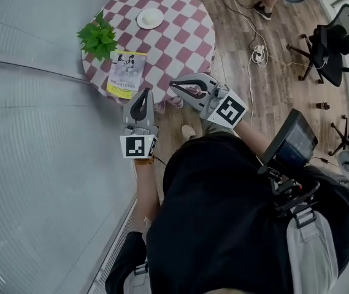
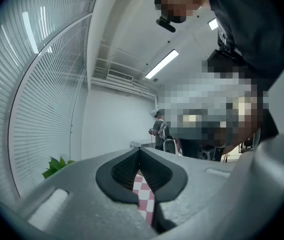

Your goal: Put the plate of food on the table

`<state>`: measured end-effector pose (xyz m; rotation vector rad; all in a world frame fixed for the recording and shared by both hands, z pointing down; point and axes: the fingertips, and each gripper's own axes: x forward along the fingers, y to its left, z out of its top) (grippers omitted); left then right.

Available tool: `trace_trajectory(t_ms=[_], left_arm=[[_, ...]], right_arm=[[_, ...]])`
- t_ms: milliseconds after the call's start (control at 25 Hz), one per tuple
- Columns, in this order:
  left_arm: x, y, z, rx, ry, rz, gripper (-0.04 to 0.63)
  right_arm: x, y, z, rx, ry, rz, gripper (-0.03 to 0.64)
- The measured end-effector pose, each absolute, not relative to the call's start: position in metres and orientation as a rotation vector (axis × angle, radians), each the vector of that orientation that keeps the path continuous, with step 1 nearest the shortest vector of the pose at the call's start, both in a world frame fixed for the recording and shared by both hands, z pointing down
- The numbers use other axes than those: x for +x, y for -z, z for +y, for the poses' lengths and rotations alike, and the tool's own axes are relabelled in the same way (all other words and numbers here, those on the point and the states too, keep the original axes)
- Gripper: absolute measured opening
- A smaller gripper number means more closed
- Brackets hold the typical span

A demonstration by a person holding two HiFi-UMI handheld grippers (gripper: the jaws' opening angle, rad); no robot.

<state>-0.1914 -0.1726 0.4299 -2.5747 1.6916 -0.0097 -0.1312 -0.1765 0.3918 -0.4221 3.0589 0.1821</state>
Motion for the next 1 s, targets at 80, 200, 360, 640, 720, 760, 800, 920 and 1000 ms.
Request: trace_trajectory(t_ms=[80, 200, 360, 640, 720, 760, 800, 920, 1000], left_arm=[[-0.188, -0.444, -0.167, -2.604, 0.023, 1.700, 0.006], [-0.183, -0.460, -0.161, -2.637, 0.040, 1.716, 0.006], [-0.177, -0.475, -0.157, -2.658, 0.048, 1.734, 0.006], [-0.179, -0.498, -0.154, -2.598, 0.104, 1.813, 0.006], [-0.184, -0.507, -0.154, -2.573, 0.120, 1.854, 0.006], [-0.186, -0.511, -0.153, -2.569, 0.123, 1.867, 0.006], [-0.187, -0.515, -0.152, -2.569, 0.126, 1.876, 0.006], [-0.187, -0.524, -0.146, -2.579, 0.141, 1.885, 0.006], [-0.189, -0.528, -0.144, -2.579, 0.154, 1.895, 0.006]], right_arm=[[-0.131, -0.410, -0.175, -0.424, -0.170, 3.097, 0.012], [-0.129, -0.429, -0.174, -0.441, -0.150, 3.129, 0.012], [-0.126, -0.446, -0.174, -0.464, -0.138, 3.162, 0.012], [-0.120, -0.480, -0.178, -0.588, -0.072, 3.216, 0.012], [-0.120, -0.495, -0.178, -0.612, -0.026, 3.244, 0.011], [-0.120, -0.502, -0.177, -0.611, -0.002, 3.255, 0.011], [-0.119, -0.507, -0.175, -0.604, 0.025, 3.261, 0.011], [-0.118, -0.512, -0.171, -0.613, 0.064, 3.258, 0.011], [-0.117, -0.516, -0.171, -0.623, 0.067, 3.263, 0.011]])
